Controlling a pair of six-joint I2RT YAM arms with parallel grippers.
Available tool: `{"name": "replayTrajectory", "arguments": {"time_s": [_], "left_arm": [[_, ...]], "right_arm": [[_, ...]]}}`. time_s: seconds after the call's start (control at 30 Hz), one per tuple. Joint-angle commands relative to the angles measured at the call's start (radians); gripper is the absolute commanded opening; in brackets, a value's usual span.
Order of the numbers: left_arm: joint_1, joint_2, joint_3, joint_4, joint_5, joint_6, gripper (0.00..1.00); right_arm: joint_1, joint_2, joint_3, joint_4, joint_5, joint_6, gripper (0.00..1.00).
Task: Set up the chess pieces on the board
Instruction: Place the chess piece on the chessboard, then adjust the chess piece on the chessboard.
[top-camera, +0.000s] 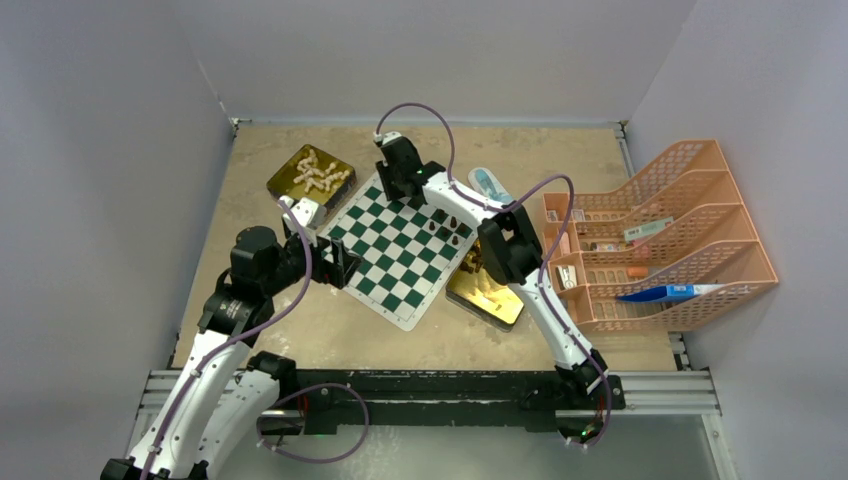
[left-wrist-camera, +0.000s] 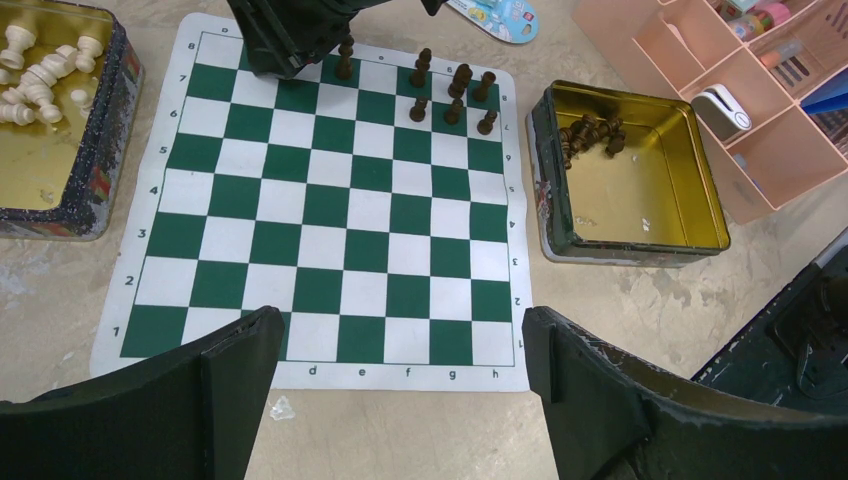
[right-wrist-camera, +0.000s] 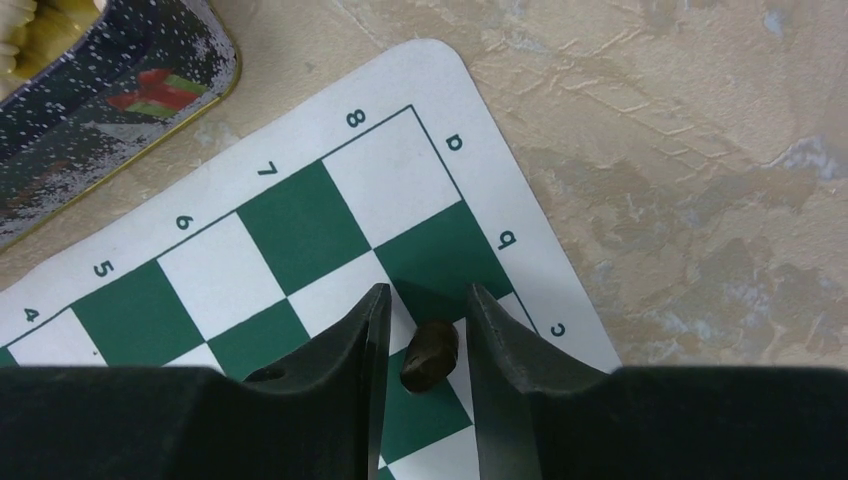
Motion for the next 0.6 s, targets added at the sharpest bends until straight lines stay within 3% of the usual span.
{"name": "replayTrajectory", "arguments": {"time_s": [0.0,0.4,0.57], "left_arm": [[-0.004,-0.009,0.015,0.026,0.014,0.005,0.9],[-0.004,-0.014,0.015,0.028,0.016,0.007,0.9],[-0.003,0.002,0.016,0.029,0.032,0.007,0.9]], "right_arm": [[0.003,-0.037,0.005,0.051,0.003,-0.03,0.37],[0.01,-0.176,-0.103,0.081,0.025,-0.044,0.44],[0.016,-0.148,-0.092,0.075,0.032,-0.06,0.4]]}}
